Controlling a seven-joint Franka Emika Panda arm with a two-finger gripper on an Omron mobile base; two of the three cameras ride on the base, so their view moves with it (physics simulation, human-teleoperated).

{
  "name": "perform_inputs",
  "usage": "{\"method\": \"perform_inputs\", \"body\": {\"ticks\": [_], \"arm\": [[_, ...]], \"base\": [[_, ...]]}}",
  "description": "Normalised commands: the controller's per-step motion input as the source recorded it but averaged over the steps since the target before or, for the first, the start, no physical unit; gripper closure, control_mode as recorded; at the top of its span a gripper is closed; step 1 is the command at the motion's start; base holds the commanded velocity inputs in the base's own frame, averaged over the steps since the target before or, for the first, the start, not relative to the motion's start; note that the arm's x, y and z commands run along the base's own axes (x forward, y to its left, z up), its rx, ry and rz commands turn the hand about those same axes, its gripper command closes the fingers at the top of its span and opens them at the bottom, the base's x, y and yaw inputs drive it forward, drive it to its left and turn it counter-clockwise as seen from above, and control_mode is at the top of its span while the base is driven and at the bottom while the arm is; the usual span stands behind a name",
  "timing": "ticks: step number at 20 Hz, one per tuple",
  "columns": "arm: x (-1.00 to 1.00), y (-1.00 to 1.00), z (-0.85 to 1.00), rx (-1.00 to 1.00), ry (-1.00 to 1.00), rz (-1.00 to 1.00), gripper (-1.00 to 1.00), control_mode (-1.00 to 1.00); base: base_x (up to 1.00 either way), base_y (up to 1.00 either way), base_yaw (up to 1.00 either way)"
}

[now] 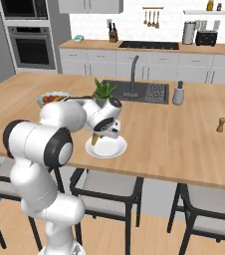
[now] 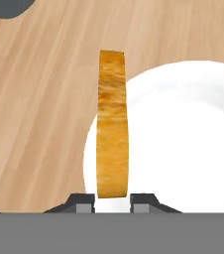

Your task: Start the toaster. Once the lever pops up, take the bread to the plate on the dining counter.

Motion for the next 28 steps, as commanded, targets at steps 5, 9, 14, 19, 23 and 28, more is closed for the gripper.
{"method": "perform_inputs", "body": {"ticks": [5, 9, 14, 19, 23, 28], "arm": [[0.3, -0.02, -0.03, 0.0, 0.0, 0.0, 1.0, -1.0], [-0.17, -0.13, -0.28, 0.02, 0.0, -0.03, 1.0, -1.0], [-0.03, -0.04, -0.26, 0.01, 0.0, -0.02, 1.0, -1.0], [0.01, -0.03, -0.03, 0.0, 0.0, -0.03, -1.0, -1.0], [0.0, -0.02, 0.04, 0.0, 0.0, 0.0, -1.0, -1.0], [0.0, -0.15, 0.34, 0.0, 0.02, 0.0, -1.0, -1.0]], "base": [[0.0, 0.0, 0.0], [0.0, 0.0, 0.0], [0.0, 0.0, 0.0], [0.0, 0.0, 0.0], [0.0, 0.0, 0.0], [0.0, 0.0, 0.0]]}}
